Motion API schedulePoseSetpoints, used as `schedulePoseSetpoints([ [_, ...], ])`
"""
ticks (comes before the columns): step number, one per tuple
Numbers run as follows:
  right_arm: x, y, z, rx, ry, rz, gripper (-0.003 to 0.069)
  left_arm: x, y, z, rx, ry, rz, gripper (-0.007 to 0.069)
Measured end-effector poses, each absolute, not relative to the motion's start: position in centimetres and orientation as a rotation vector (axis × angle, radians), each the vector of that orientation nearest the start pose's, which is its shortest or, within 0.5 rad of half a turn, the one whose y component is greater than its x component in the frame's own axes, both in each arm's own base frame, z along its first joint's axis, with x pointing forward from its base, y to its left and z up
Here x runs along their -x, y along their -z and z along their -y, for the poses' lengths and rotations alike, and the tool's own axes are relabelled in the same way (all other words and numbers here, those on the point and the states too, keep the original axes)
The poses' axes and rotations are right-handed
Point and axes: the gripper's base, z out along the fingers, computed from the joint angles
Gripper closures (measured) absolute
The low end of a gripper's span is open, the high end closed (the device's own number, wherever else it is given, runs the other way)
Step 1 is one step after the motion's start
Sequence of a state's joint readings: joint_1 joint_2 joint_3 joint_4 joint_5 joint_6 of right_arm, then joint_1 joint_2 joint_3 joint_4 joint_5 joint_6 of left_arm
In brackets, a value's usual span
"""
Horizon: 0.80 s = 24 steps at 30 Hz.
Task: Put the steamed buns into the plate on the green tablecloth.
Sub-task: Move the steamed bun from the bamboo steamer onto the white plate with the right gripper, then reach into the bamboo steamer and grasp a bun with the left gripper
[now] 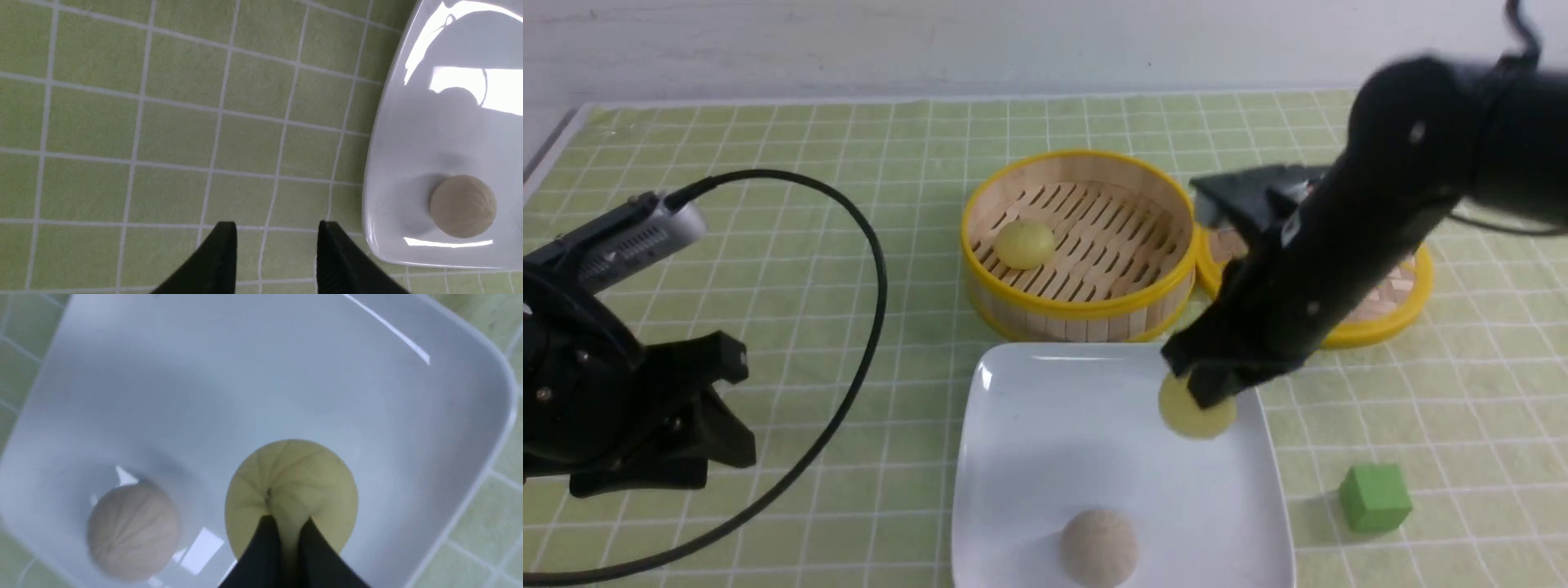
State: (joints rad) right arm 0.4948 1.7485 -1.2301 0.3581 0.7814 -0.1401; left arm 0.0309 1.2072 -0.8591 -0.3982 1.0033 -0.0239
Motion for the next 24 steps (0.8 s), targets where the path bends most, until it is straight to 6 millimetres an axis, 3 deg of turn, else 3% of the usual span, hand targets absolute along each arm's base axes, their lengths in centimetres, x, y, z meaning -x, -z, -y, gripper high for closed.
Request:
schedulePoseSetpoints([
  [3, -30.6, -19.8, -19.0, 0.559, -0.463, -2.693, 0.0536, -21.4, -27.6, 2.3, 0.306, 0.514, -2.764, 0.0322],
  [6, -30.8, -18.7, -19.0, 0.537, -0.452, -2.687, 0.0374, -21.5, -27.7, 2.3, 0.307, 0.513, -2.76, 0.0322],
  [7, -30.8, -18.8, -19.1, 0.542, -0.454, -2.691, 0.0301, -21.5, -27.7, 2.3, 0.307, 0.513, -2.759, 0.0322],
  [8, -30.8, -18.9, -19.1, 0.544, -0.455, -2.693, 0.0289, -21.5, -27.7, 2.3, 0.307, 0.513, -2.759, 0.0322],
  [9, -31.0, -19.9, -19.1, 0.563, -0.466, -2.712, 0.02, -21.5, -27.7, 2.3, 0.308, 0.513, -2.758, 0.0322],
  [10, -31.0, -20.0, -19.0, 0.567, -0.467, -2.714, 0.0181, -21.5, -27.7, 2.3, 0.308, 0.513, -2.758, 0.0322],
  [11, -31.1, -21.8, -18.8, 0.596, -0.475, -2.728, 0.0128, -21.5, -27.7, 2.3, 0.307, 0.511, -2.757, 0.0322],
  [13, -31.1, -23.7, -18.4, 0.617, -0.479, -2.727, 0.0117, -21.5, -27.7, 2.3, 0.308, 0.51, -2.754, 0.0322],
  [15, -30.9, -28.6, -16.8, 0.638, -0.459, -2.693, 0.0175, -21.8, -27.7, 2.2, 0.304, 0.502, -2.726, 0.0322],
  [19, -28.1, -34.8, -13.0, 0.622, -0.377, -2.676, 0.0483, -22.9, -28.4, 2.0, 0.264, 0.471, -2.609, 0.0372],
  [20, -27.2, -35.7, -12.1, 0.599, -0.362, -2.676, 0.058, -23.4, -28.8, 2.0, 0.255, 0.476, -2.596, 0.0413],
  [21, -26.4, -36.3, -11.4, 0.578, -0.356, -2.667, 0.0624, -23.7, -29.1, 2.1, 0.249, 0.489, -2.595, 0.0447],
  [23, -25.1, -36.9, -10.5, 0.54, -0.351, -2.66, 0.066, -24.4, -29.6, 2.3, 0.218, 0.498, -2.597, 0.0505],
  [24, -23.2, -36.9, -9.4, 0.506, -0.341, -2.663, 0.0673, -25.4, -30.2, 3.0, 0.145, 0.51, -2.617, 0.0575],
])
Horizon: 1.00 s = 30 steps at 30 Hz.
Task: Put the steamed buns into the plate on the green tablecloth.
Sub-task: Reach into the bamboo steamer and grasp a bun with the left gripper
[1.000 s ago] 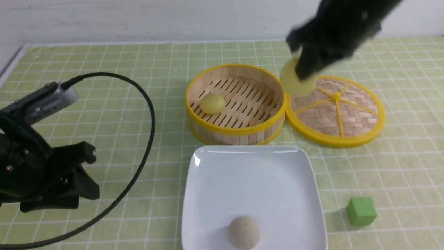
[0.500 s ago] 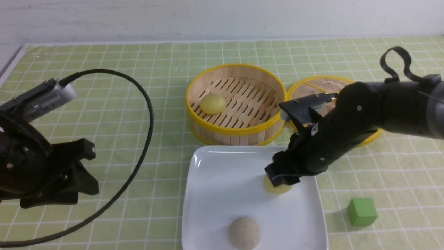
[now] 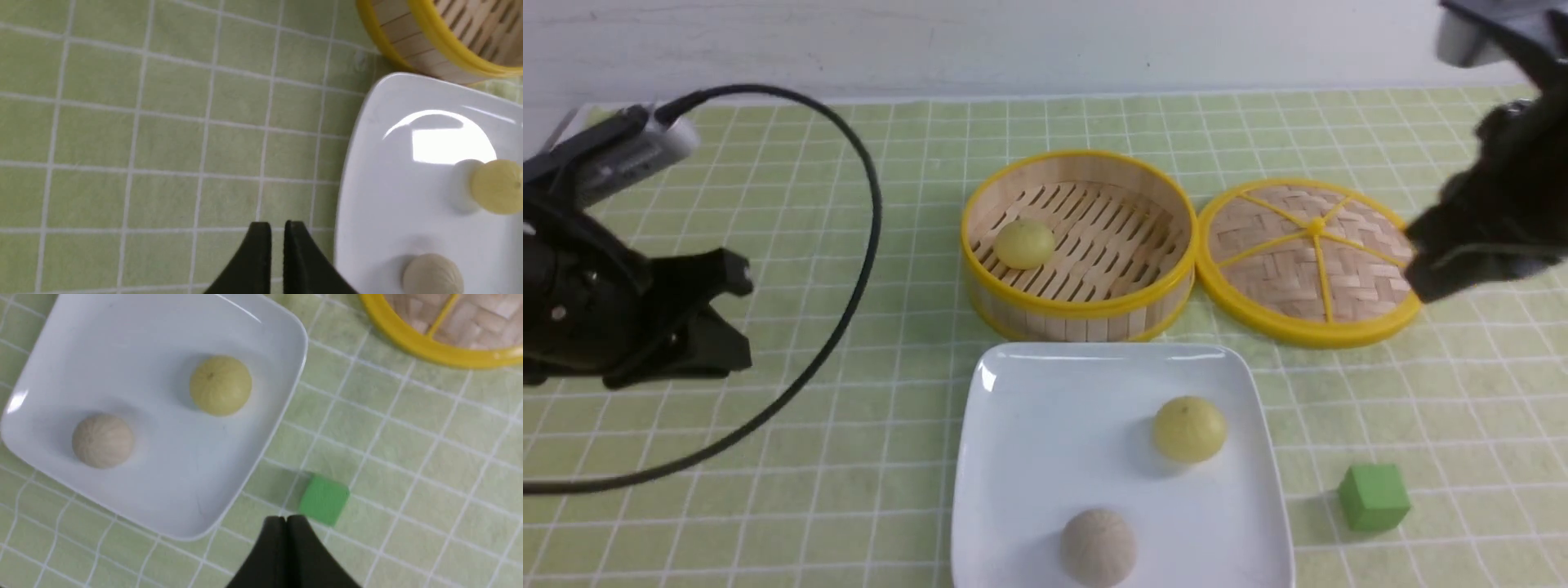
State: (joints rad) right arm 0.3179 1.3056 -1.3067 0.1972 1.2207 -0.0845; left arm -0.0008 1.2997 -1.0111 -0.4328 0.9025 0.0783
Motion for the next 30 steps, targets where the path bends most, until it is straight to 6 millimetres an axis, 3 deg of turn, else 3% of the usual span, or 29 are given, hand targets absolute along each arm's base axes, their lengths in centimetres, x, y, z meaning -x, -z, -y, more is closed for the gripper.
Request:
schedulePoseSetpoints([
  [3, -19.4, -35.5, -8.0, 0.491, -0.331, -2.688, 0.0673, -27.5, -31.1, 5.1, -0.021, 0.544, -2.667, 0.0621],
  [4, -19.1, -35.0, -7.9, 0.49, -0.328, -2.698, 0.0673, -27.7, -31.1, 5.3, -0.032, 0.545, -2.669, 0.0622],
  [6, -17.0, -32.8, -7.1, 0.462, -0.321, -2.667, 0.0674, -30.9, -31.5, 8.1, -0.154, 0.574, -2.672, 0.0622],
  [7, -16.9, -32.6, -7.0, 0.458, -0.319, -2.663, 0.0674, -31.2, -31.5, 8.1, -0.154, 0.574, -2.671, 0.0622],
  [10, -15.6, -30.3, -6.4, 0.398, -0.312, -2.613, 0.0673, -35.6, -30.9, 12.2, -0.273, 0.565, -2.642, 0.0596],
  [11, -15.5, -30.0, -6.4, 0.394, -0.312, -2.615, 0.0673, -35.9, -30.8, 12.5, -0.275, 0.564, -2.642, 0.0592],
  [15, -15.3, -28.7, -6.2, 0.381, -0.3, -2.622, 0.0672, -40.9, -29.0, 16.7, -0.295, 0.509, -2.643, 0.0456],
  [21, -15.6, -28.7, -6.2, 0.369, -0.298, -2.574, 0.0669, -45.5, -27.0, 18.9, -0.364, 0.394, -2.616, 0.0299],
  [24, -15.7, -28.8, -6.2, 0.36, -0.305, -2.563, 0.0669, -46.5, -26.3, 19.3, -0.368, 0.389, -2.622, 0.0281],
  [30, -15.8, -28.9, -6.4, 0.345, -0.328, -2.548, 0.0666, -48.0, -22.1, 19.9, -0.37, 0.381, -2.689, 0.028],
])
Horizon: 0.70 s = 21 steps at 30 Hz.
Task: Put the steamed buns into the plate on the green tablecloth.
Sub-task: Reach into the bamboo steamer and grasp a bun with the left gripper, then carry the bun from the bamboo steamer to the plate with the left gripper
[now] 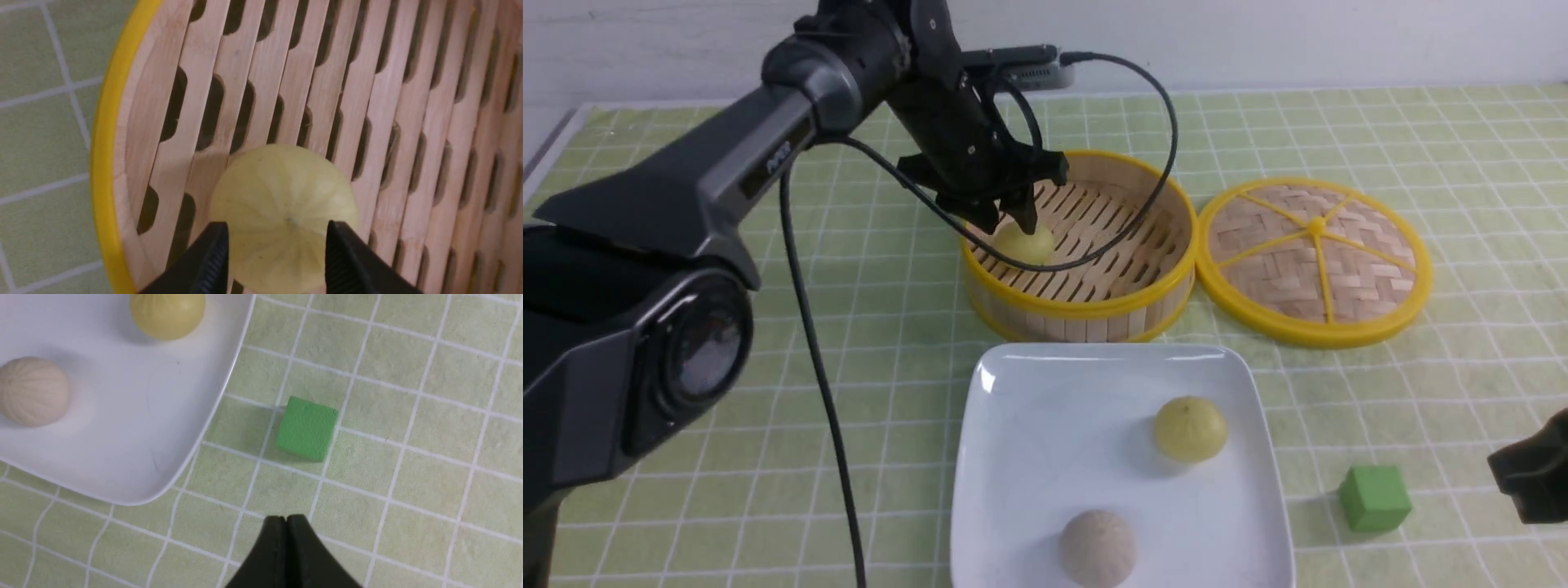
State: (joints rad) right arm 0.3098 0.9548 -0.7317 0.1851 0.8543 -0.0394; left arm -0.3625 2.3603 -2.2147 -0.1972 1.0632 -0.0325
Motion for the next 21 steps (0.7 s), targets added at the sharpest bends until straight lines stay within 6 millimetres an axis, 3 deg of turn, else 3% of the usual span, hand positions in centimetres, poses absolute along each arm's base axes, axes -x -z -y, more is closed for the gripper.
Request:
schedulePoseSetpoints([
  [3, -15.8, -28.9, -6.4, 0.345, -0.328, -2.547, 0.0664, -48.2, -20.8, 20.0, -0.369, 0.376, -2.71, 0.032],
  [7, -15.8, -28.9, -6.4, 0.344, -0.328, -2.544, 0.0659, -48.0, -20.6, 20.1, -0.382, 0.395, -2.741, 0.0554],
  [10, -15.8, -28.9, -6.4, 0.344, -0.328, -2.544, 0.0658, -47.6, -21.4, 20.1, -0.386, 0.42, -2.755, 0.0596],
  [13, -15.8, -28.9, -6.4, 0.343, -0.329, -2.545, 0.0656, -46.2, -25.4, 19.8, -0.43, 0.447, -2.739, 0.0603],
  [14, -15.8, -28.9, -6.4, 0.344, -0.328, -2.547, 0.0655, -45.6, -27.3, 19.7, -0.449, 0.45, -2.709, 0.0603],
  [15, -15.8, -28.9, -6.4, 0.344, -0.328, -2.549, 0.0655, -44.6, -30.5, 19.2, -0.464, 0.438, -2.642, 0.0603],
  [16, -15.8, -28.9, -6.4, 0.344, -0.329, -2.55, 0.0654, -44.4, -30.9, 19.1, -0.466, 0.434, -2.634, 0.0603],
  [17, -15.8, -28.8, -6.4, 0.344, -0.331, -2.552, 0.0654, -43.7, -32.8, 18.6, -0.477, 0.413, -2.594, 0.0603],
  [18, -15.7, -28.8, -6.4, 0.346, -0.331, -2.56, 0.0652, -41.7, -36.5, 17.5, -0.485, 0.359, -2.521, 0.0603],
  [21, -15.7, -28.8, -6.4, 0.346, -0.333, -2.564, 0.065, -38.4, -40.0, 15.8, -0.471, 0.313, -2.478, 0.0603],
])
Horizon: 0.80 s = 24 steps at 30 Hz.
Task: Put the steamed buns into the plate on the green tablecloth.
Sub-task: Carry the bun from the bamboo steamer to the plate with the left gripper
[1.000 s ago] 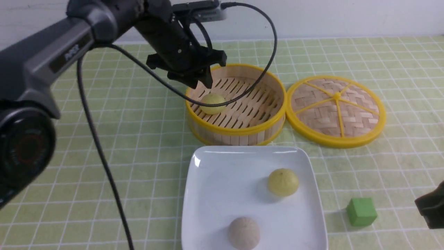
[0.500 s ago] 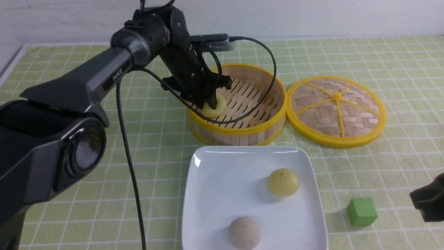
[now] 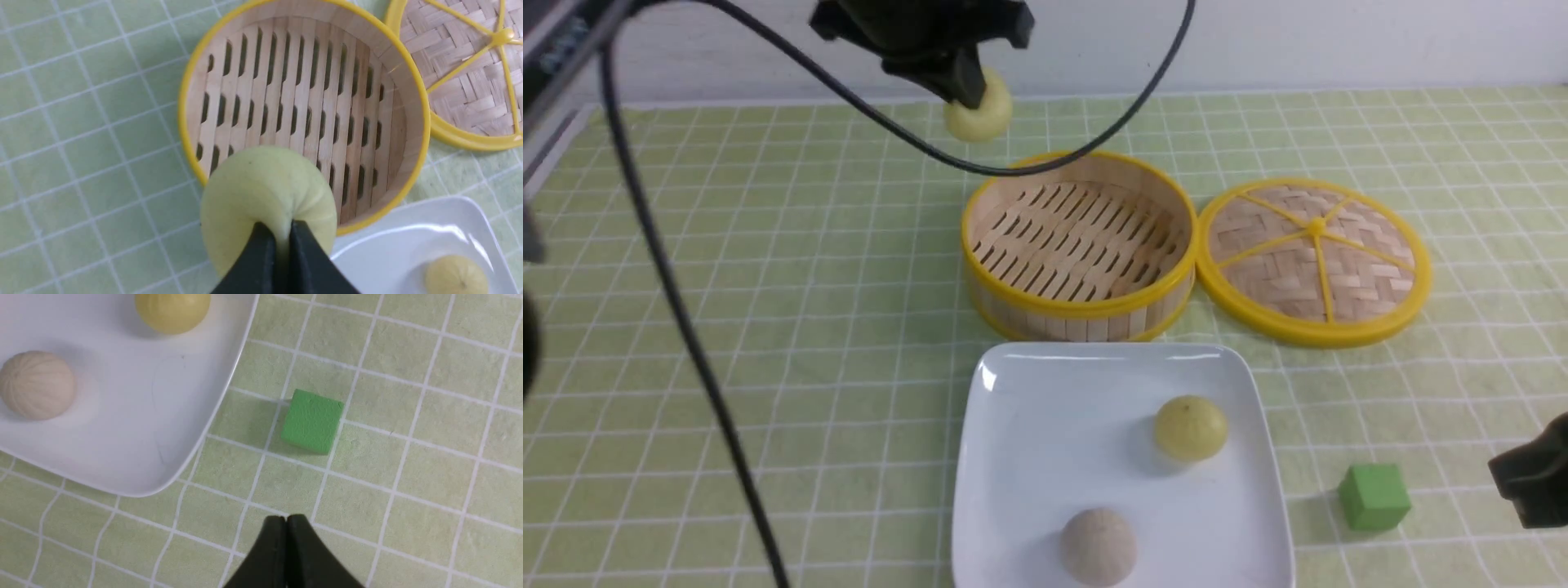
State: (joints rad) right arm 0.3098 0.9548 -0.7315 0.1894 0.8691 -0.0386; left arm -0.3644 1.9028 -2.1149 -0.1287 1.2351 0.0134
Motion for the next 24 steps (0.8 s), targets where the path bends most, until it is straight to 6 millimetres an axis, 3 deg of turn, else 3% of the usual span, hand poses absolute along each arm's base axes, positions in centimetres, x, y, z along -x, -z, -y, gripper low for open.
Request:
schedulePoseSetpoints([
  [2, -15.6, -28.8, -6.4, 0.345, -0.335, -2.565, 0.0648, -37.3, -39.7, 15.4, -0.457, 0.317, -2.512, 0.0603],
  [4, -15.6, -28.8, -6.4, 0.344, -0.339, -2.567, 0.0647, -34.9, -37.1, 15.1, -0.454, 0.369, -2.643, 0.0602],
  [6, -15.6, -28.8, -6.4, 0.342, -0.342, -2.568, 0.0645, -34.1, -35.1, 15.5, -0.467, 0.397, -2.721, 0.0602],
  [8, -15.6, -28.8, -6.5, 0.34, -0.348, -2.569, 0.0643, -32.7, -30.1, 17.2, -0.538, 0.432, -2.837, 0.0596],
  [10, -15.6, -28.8, -6.5, 0.338, -0.352, -2.569, 0.0642, -32.4, -28.0, 18.0, -0.558, 0.434, -2.848, 0.0589],
  [11, -15.6, -28.8, -6.5, 0.335, -0.358, -2.569, 0.064, -32.1, -25.7, 19.6, -0.585, 0.439, -2.837, 0.0575],
  [12, -15.6, -28.8, -6.5, 0.335, -0.359, -2.571, 0.0639, -32.0, -24.8, 20.2, -0.592, 0.442, -2.827, 0.0566],
  [16, -15.1, -29.0, -6.4, 0.342, -0.362, -2.581, 0.0635, -32.2, -22.7, 22.3, -0.619, 0.45, -2.779, 0.0512],
  [19, -13.0, -30.4, -5.8, 0.367, -0.372, -2.56, 0.0633, -32.4, -21.0, 23.4, -0.634, 0.449, -2.783, 0.0407],
  [20, -12.8, -30.5, -5.8, 0.367, -0.373, -2.551, 0.0633, -32.4, -20.8, 23.4, -0.633, 0.447, -2.787, 0.0393],
  [22, -10.2, -31.8, -4.9, 0.391, -0.364, -2.504, 0.0633, -32.3, -20.6, 23.5, -0.61, 0.447, -2.805, 0.0319],
  [24, -9.0, -32.1, -4.5, 0.401, -0.356, -2.483, 0.0633, -32.3, -20.7, 23.4, -0.612, 0.446, -2.802, 0.0288],
])
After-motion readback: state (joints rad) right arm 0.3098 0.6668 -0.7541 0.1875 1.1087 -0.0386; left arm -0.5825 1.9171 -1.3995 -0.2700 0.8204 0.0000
